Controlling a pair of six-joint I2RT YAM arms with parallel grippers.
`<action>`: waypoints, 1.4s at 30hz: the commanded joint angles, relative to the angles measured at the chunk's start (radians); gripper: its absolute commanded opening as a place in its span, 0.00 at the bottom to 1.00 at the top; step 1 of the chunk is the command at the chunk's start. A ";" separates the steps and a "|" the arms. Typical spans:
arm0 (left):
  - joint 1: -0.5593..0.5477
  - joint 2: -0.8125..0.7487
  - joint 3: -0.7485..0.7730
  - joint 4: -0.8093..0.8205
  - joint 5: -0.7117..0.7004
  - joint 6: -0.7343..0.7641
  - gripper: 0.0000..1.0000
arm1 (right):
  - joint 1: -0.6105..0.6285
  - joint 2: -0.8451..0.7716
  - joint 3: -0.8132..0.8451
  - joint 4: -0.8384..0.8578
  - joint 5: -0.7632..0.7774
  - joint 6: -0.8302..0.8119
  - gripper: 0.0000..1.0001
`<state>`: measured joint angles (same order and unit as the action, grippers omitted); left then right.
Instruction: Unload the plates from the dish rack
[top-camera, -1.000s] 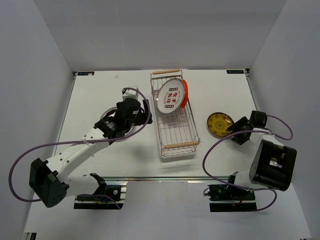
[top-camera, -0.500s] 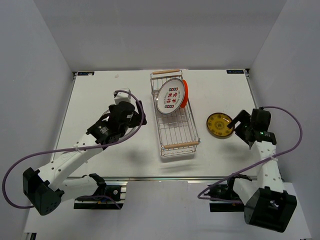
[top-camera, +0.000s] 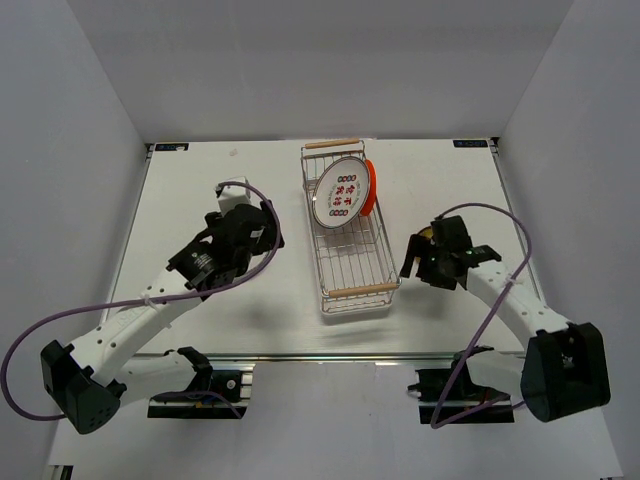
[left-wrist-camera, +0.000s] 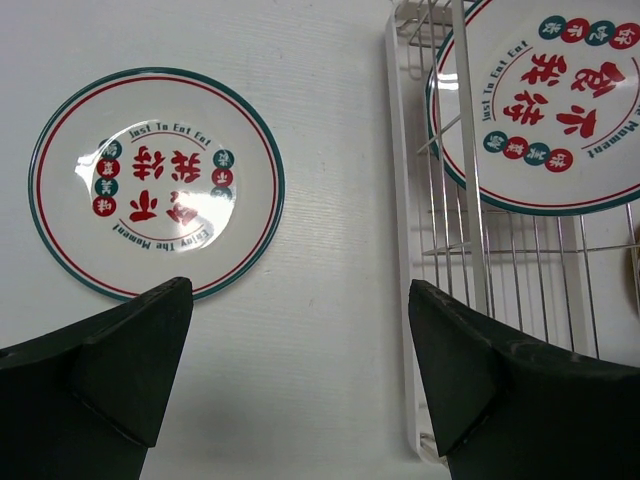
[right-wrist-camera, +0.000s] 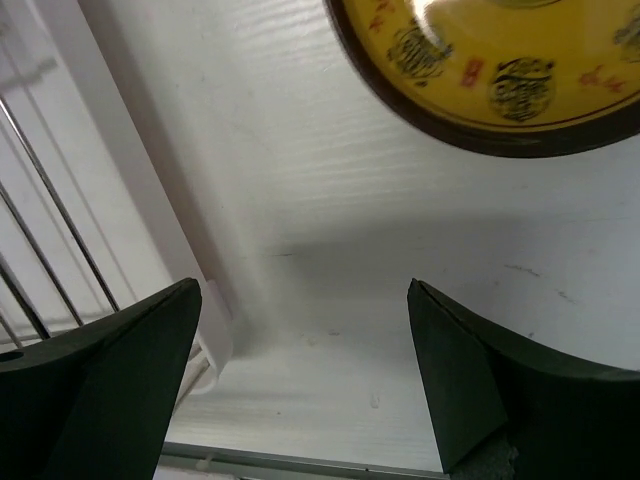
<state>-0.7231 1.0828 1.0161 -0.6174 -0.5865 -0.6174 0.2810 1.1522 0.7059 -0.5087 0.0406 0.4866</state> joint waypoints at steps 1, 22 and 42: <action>0.002 -0.027 0.029 -0.044 -0.033 -0.039 0.98 | 0.070 0.040 0.000 0.042 0.028 0.009 0.89; 0.002 0.029 0.045 -0.032 -0.058 -0.035 0.98 | 0.262 0.107 0.035 0.023 0.116 0.119 0.89; -0.029 0.673 0.694 0.133 0.409 0.384 0.98 | -0.080 0.055 0.326 -0.070 0.467 0.138 0.89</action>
<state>-0.7414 1.6806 1.6238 -0.4744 -0.2672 -0.2848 0.2195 1.2575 1.0122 -0.5781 0.4416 0.6430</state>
